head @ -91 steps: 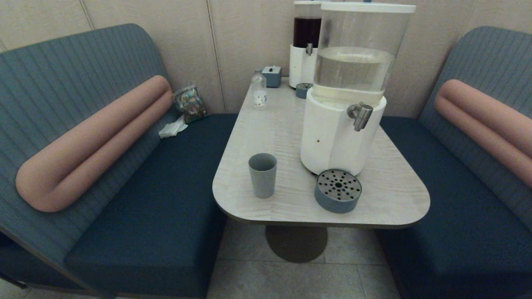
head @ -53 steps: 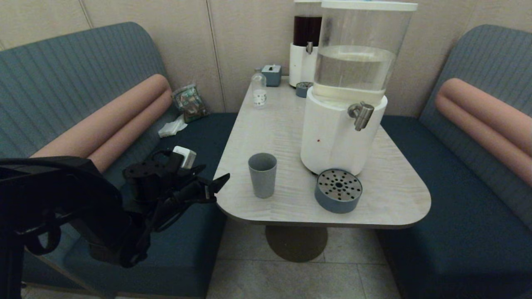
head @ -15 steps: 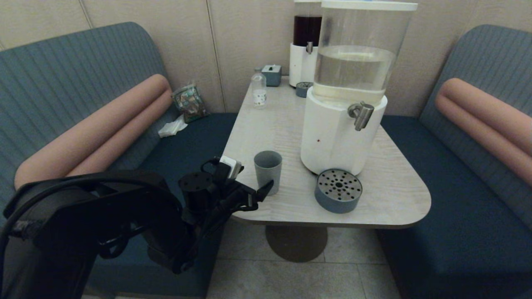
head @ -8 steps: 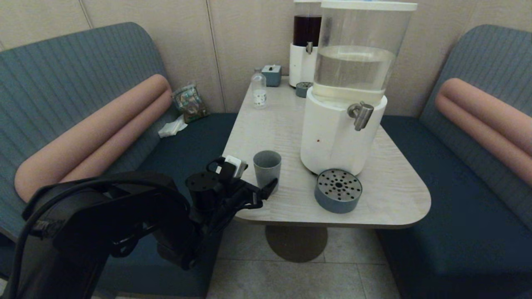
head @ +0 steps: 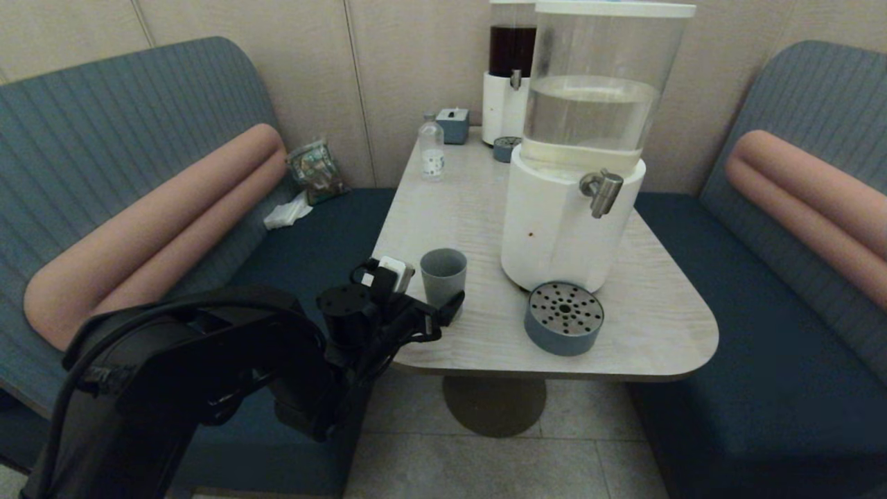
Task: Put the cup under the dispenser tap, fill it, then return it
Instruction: Pick up the cup
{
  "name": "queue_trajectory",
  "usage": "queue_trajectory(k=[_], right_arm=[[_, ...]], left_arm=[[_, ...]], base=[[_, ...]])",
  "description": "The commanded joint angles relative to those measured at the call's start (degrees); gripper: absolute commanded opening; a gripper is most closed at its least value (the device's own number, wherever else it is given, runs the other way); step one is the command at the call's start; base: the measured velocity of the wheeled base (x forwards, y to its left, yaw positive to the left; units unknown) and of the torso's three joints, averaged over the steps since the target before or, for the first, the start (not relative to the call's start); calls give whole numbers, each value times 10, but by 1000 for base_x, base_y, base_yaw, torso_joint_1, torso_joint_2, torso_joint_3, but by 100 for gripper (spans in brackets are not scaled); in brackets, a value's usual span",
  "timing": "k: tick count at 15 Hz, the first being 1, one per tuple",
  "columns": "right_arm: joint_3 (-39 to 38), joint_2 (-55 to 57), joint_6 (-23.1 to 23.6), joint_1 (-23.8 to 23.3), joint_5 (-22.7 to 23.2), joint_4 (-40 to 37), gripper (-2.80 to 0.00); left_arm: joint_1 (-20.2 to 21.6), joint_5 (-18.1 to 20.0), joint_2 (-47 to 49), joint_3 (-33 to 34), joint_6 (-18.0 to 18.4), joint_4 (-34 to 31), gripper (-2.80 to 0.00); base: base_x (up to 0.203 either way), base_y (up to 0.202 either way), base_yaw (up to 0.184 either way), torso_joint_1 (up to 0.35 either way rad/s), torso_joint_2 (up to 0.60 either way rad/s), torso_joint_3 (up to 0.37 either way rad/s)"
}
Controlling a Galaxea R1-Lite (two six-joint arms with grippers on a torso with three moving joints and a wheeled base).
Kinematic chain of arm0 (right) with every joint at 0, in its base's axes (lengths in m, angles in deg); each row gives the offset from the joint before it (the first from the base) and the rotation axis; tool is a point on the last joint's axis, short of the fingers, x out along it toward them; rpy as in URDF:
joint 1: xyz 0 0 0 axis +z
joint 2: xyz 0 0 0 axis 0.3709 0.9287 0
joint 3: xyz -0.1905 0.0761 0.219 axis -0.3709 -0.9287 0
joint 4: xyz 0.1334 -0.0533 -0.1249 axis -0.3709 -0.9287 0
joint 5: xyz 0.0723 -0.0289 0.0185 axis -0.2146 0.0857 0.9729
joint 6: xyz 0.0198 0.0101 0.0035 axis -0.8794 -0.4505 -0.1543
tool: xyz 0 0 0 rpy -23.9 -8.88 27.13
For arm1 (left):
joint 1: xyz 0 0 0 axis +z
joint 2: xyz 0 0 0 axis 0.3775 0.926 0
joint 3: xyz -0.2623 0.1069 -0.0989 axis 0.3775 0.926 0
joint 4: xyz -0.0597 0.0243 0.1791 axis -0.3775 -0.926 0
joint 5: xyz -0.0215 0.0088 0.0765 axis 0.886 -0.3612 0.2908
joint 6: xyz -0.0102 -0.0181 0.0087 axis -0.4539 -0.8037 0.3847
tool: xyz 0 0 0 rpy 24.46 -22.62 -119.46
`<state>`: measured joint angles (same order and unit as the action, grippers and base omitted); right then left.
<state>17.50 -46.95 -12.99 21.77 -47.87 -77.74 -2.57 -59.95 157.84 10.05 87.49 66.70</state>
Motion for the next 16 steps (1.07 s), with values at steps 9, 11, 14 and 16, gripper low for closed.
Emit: queue_trajectory(k=[9,11,14,16], right_arm=[[0,1,0,0,0,0,-280],[0,1,0,0,0,0,-280],[0,1,1,0,0,0,-280],[0,1,0,0,0,0,-280]], left_arm=[[0,-16,6,-8,2,5,-280],[0,-16,3,-6,2,5,-280],[0,-18,-32,9,1,5,-280],[0,-18,-73,37,1,5,-280]], base=[[0,0,0,0,0,0],[0,0,0,0,0,0],[0,0,0,0,0,0],[0,0,0,0,0,0]])
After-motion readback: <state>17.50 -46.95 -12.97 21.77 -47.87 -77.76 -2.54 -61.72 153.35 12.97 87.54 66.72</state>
